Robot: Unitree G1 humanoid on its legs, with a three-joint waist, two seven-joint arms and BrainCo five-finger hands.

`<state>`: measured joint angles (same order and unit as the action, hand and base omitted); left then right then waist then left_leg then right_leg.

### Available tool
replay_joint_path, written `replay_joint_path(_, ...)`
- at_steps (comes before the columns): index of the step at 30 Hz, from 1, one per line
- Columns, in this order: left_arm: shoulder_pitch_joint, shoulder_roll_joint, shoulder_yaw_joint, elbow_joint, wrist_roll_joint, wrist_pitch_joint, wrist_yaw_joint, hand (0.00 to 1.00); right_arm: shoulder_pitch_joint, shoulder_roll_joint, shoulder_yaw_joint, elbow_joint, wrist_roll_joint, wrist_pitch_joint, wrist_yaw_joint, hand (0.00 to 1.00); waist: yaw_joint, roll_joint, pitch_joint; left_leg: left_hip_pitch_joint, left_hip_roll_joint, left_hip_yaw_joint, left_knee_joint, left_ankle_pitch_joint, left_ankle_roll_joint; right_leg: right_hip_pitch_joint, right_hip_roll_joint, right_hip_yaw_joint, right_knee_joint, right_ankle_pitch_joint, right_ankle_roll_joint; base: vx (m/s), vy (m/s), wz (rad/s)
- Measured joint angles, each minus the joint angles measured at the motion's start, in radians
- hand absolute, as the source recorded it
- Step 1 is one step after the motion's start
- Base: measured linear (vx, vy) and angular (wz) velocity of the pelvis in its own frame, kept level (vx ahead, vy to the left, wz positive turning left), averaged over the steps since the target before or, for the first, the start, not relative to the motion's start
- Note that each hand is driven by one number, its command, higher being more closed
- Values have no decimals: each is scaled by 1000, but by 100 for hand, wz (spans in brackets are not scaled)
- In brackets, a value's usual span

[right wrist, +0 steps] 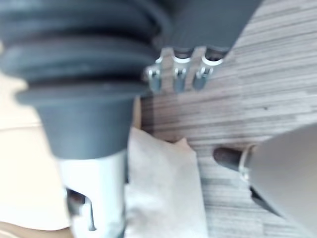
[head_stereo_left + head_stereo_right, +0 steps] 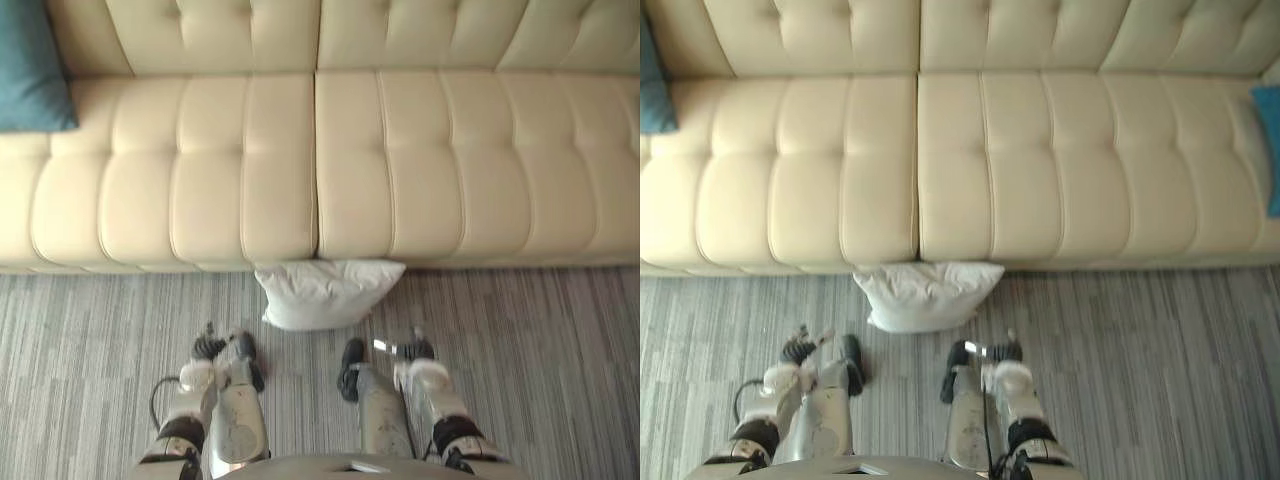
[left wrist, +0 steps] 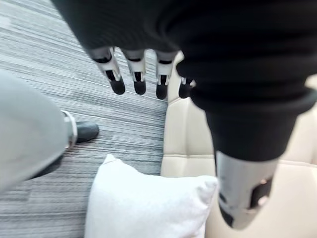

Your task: Pick up cushions and gather them together orderly.

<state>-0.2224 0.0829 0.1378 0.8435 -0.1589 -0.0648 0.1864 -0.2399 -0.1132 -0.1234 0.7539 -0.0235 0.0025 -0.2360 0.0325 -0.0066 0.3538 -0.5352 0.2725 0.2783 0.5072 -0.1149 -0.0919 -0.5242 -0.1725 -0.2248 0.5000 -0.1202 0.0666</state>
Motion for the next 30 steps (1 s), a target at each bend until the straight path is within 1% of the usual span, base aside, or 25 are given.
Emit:
replay_joint_path(1,-34,4,9,-27,-16,-4,17,0,-35,-10,1,-29,5,1,-17,0,1,0,17,-64,10,1,51,-14,1,-74,-4,17,50,-7,-2,-231,64,-23)
replay_joint_path(2,-46,7,17,-39,-18,-5,24,0,-52,-13,1,-39,14,0,-25,0,2,-2,22,-92,16,3,67,-19,1,-107,-4,24,65,-8,-2,-219,42,-27)
replay_joint_path(4,-113,20,58,-84,-55,-15,54,0,-126,-17,-14,-91,35,-1,-67,0,0,-2,66,-214,37,7,127,-28,-3,-234,1,47,113,-8,-9,-178,11,-26)
replay_joint_path(6,-177,27,88,-89,-83,-25,73,0,-187,-18,-37,-113,48,-2,-102,0,0,-1,79,-345,56,-3,187,-33,4,-367,3,55,171,-11,-18,-127,-7,-16)
replay_joint_path(8,-233,42,100,-96,-100,-25,80,0,-249,-25,-51,-115,77,-3,-127,0,0,0,114,-428,70,-13,239,-36,12,-450,3,59,225,-13,-25,-56,-8,-8)
replay_joint_path(9,-245,46,100,-104,-103,-25,84,0,-264,-29,-53,-118,78,-3,-132,0,0,1,123,-451,75,-18,255,-39,15,-473,3,60,243,-16,-28,-38,-33,-6)
replay_joint_path(10,-278,56,100,-135,-110,-25,92,0,-303,-43,-57,-139,78,-4,-148,0,2,1,143,-526,89,-32,307,-46,19,-545,3,62,298,-28,-33,-29,-28,-5)
replay_joint_path(11,-290,61,100,-144,-111,-25,92,0,-314,-48,-57,-152,78,-4,-150,0,4,0,150,-547,91,-35,322,-46,18,-567,3,65,316,-33,-34,-26,-51,-5)
replay_joint_path(13,-330,77,98,-178,-111,-25,93,0,-366,-74,-67,-195,79,-11,-159,0,7,0,166,-639,107,-41,385,-51,27,-664,3,76,385,-46,-37,-20,-41,-11)
replay_joint_path(14,-351,90,98,-200,-111,-26,94,0,-418,-96,-69,-198,100,-21,-164,0,8,1,176,-696,123,-47,425,-57,35,-721,3,82,420,-51,-41,-43,-27,-17)
replay_joint_path(15,-362,96,96,-216,-111,-26,95,0,-444,-108,-72,-201,109,-24,-170,0,8,1,176,-736,127,-51,449,-59,38,-761,2,84,445,-57,-42,-41,-16,-12)
replay_joint_path(18,-382,98,88,-249,-111,-27,100,0,-466,-131,-74,-228,124,-26,-190,0,9,2,177,-798,130,-62,489,-66,42,-824,-2,89,494,-73,-42,-46,-19,7)
replay_joint_path(20,-394,110,55,-279,-111,-32,109,0,-502,-151,-73,-231,142,-30,-195,0,13,2,177,-854,136,-73,523,-80,43,-880,-10,91,536,-91,-36,-75,-34,8)
replay_joint_path(23,-429,127,5,-296,-110,-34,114,0,-568,-182,-44,-231,145,-30,-222,0,18,2,178,-926,137,-82,547,-78,41,-953,-16,95,570,-93,-37,-87,-24,5)
replay_joint_path(26,-464,134,-43,-313,-105,-34,118,0,-617,-190,-25,-235,144,-31,-236,0,17,2,178,-967,136,-88,557,-75,41,-996,-19,98,589,-93,-38,-62,-7,8)
replay_joint_path(27,-484,134,-65,-327,-92,-35,120,0,-642,-203,-5,-239,143,-31,-248,100,17,2,178,-985,135,-87,558,-70,43,-1016,-23,99,594,-92,-38,-48,3,8)
replay_joint_path(29,-518,135,-101,-329,-91,-36,127,0,-662,-211,16,-267,142,-29,-267,100,17,1,178,-1005,134,-89,560,-65,45,-1035,-29,97,602,-92,-39,-35,10,8)
replay_joint_path(30,-537,134,-128,-331,-85,-36,135,0,-677,-214,29,-284,135,-29,-276,100,14,1,178,-1016,132,-93,563,-60,42,-1044,-31,96,609,-88,-45,-20,9,7)
